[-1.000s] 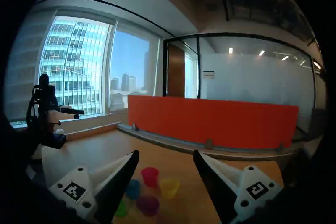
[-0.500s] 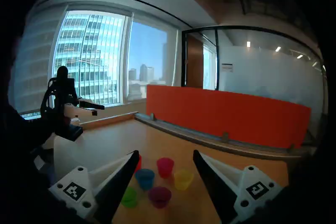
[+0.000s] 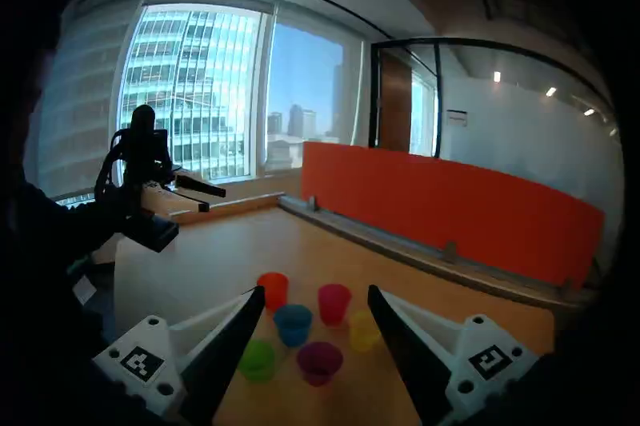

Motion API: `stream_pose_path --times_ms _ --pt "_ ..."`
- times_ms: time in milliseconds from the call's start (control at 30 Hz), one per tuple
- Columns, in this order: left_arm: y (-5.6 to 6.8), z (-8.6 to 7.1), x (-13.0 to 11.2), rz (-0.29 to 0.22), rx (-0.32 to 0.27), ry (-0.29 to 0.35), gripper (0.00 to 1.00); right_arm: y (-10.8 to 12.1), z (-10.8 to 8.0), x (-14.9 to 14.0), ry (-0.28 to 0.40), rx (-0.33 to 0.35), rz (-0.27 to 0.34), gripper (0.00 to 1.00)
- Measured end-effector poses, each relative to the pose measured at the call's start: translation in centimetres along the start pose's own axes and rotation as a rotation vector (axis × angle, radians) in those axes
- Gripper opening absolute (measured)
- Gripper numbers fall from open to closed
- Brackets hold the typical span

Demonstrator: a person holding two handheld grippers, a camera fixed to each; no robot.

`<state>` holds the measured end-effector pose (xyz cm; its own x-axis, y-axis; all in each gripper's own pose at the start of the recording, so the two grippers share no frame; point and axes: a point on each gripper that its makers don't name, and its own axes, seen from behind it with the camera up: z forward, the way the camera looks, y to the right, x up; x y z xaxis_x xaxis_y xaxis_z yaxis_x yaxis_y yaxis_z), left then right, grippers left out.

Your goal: Pour water

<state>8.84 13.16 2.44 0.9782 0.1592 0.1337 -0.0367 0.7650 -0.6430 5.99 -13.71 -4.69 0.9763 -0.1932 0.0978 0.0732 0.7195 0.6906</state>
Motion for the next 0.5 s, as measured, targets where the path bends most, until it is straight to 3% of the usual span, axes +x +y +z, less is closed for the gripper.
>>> stream_pose_path --times_ms 500 --pt "1.3 1.9 -3.7 0.023 -0.049 -0.068 0.97 -1.6 1.5 -4.1 -0.081 0.071 -0.011 1.0"
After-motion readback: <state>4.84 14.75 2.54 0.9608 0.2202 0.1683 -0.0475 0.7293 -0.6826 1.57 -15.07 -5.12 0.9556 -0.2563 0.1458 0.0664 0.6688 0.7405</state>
